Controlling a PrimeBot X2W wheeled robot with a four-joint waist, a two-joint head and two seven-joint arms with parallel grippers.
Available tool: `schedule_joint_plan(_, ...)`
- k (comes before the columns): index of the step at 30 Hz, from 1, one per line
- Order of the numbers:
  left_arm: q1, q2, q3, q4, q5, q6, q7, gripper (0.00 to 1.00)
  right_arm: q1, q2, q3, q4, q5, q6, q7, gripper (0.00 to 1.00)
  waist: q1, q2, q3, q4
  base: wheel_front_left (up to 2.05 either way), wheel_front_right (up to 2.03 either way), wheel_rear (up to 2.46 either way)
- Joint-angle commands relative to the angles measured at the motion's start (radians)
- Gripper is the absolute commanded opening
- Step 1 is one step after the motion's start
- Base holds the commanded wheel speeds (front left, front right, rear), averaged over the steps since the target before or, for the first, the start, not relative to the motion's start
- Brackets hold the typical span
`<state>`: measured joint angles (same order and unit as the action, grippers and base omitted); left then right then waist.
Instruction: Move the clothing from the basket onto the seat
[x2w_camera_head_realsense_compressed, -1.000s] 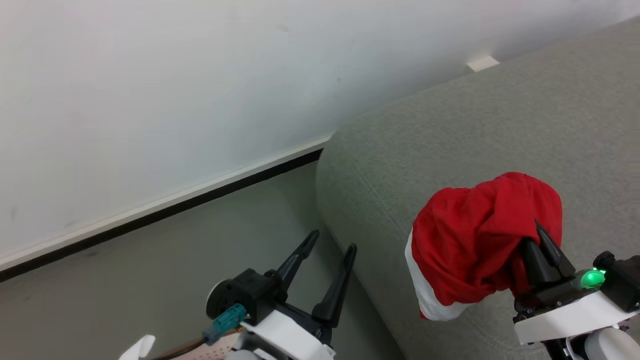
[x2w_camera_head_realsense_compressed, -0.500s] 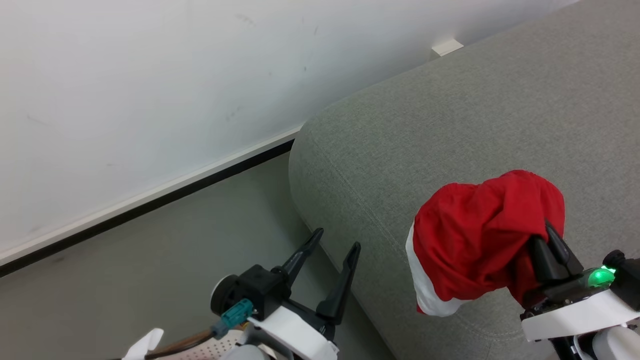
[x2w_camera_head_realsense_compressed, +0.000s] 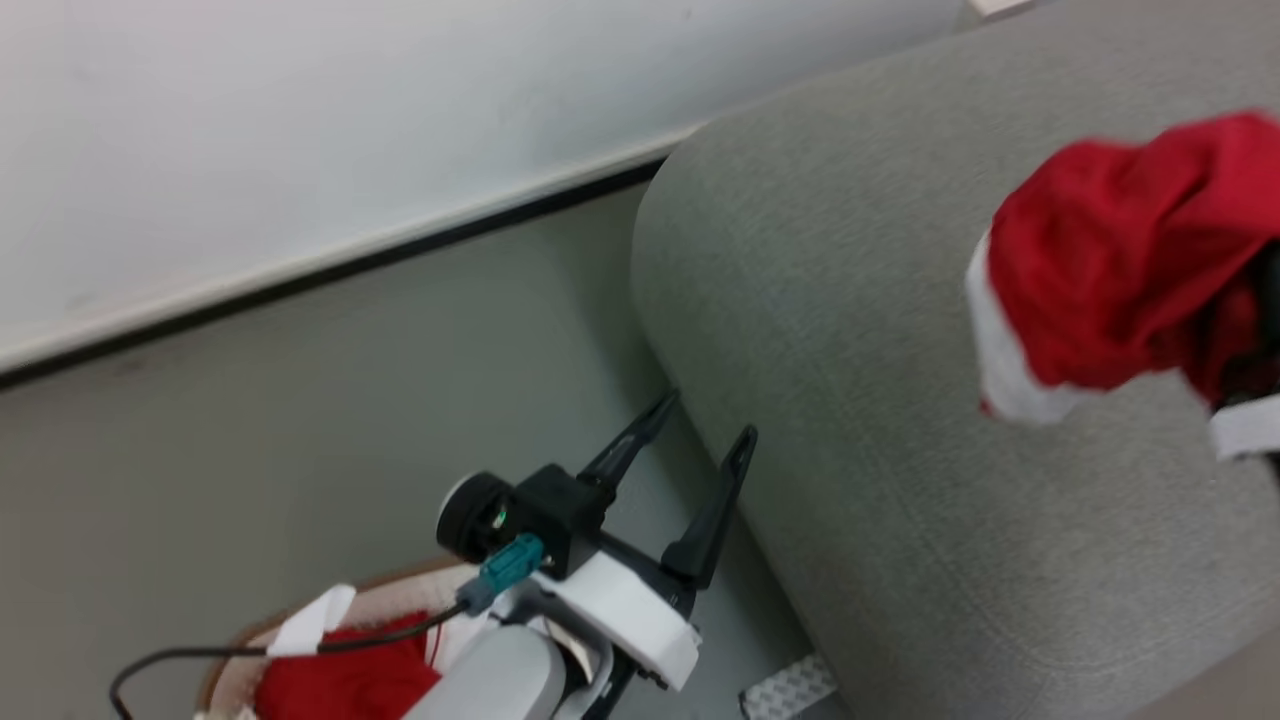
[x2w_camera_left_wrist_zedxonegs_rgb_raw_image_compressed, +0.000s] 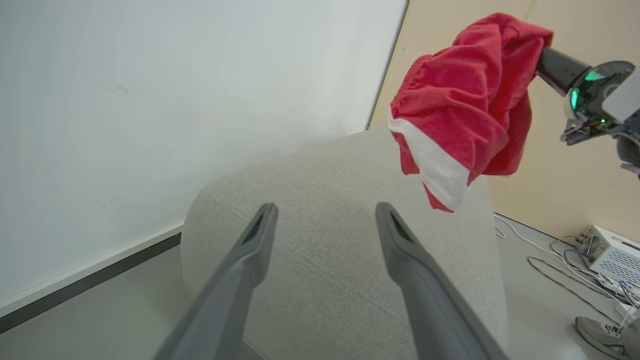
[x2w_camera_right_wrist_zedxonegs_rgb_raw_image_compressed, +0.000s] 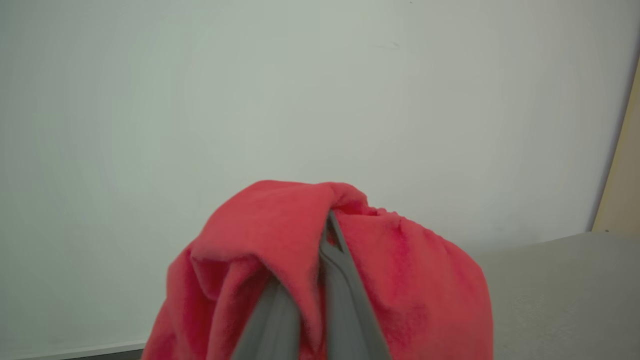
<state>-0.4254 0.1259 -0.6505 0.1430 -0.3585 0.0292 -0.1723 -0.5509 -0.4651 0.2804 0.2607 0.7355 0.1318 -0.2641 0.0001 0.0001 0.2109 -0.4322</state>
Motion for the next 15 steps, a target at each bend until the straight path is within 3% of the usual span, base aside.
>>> schedule_joint_plan(1,-0.025,0.007,0.001,-0.006,0.023,0.005,0.008,1.0,-0.044,-0.016,-0.005,0.015,0.027,-0.002,0.0,0.0,-0.0001,-0.0001,0.078,0.052,0.0,0.0,0.0)
schedule_joint_plan(15,-0.185,-0.013,-0.025,-0.018,0.099,0.034,0.042,1.0,-0.4,-0.25,0.009,0.296,0.148,-0.002,0.0,0.0,-0.0001,-0.0001,0.344,0.215,0.0,0.0,0.0)
